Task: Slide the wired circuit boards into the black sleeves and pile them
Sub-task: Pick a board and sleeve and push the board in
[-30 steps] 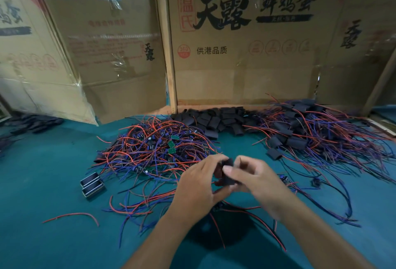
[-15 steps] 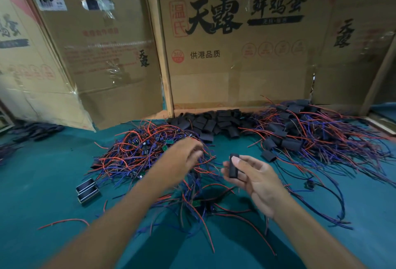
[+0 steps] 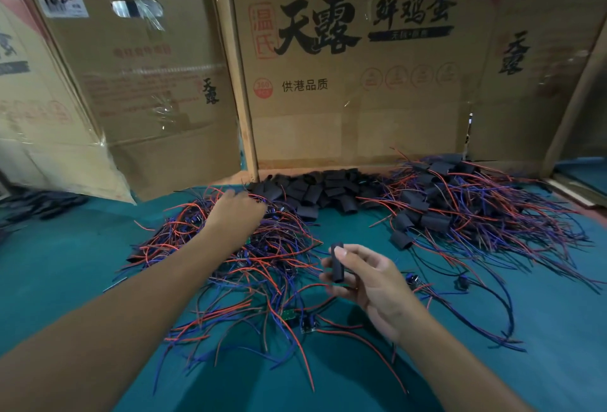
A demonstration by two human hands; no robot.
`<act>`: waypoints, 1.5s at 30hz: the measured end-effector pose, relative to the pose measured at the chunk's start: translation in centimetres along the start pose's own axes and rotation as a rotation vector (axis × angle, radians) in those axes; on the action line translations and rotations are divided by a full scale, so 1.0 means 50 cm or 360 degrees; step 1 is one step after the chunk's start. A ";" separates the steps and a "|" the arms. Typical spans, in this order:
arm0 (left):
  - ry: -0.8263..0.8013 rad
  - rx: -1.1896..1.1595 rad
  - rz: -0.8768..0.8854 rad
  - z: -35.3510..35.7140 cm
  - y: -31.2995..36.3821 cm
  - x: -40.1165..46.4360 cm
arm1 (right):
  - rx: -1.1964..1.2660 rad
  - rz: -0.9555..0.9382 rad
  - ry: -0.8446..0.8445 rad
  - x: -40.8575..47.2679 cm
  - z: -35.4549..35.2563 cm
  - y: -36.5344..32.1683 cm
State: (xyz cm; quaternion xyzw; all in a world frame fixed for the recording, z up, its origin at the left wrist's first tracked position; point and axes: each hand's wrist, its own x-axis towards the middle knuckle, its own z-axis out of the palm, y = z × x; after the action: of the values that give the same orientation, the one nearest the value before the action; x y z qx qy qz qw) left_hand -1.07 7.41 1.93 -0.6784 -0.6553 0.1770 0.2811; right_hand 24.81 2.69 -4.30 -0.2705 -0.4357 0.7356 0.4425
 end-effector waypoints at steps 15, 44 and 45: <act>0.0657 -0.3434 -0.0630 -0.119 -0.051 -0.159 | -0.0002 -0.0074 0.0077 0.015 -0.020 0.013; 0.1474 -0.3901 -0.0970 -0.026 0.101 -0.169 | -0.1404 -0.0910 0.0323 -0.033 0.031 -0.008; 0.1484 -0.3859 -0.0927 -0.029 0.106 -0.169 | -0.1433 -0.0955 0.0204 -0.038 0.037 -0.016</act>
State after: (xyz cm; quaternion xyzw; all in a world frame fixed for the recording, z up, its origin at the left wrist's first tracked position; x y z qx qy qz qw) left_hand 3.36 -1.05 -1.28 -0.3305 -0.3606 -0.8284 -0.2729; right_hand 24.57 0.45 -2.72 -0.3413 -0.7380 0.2997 0.4991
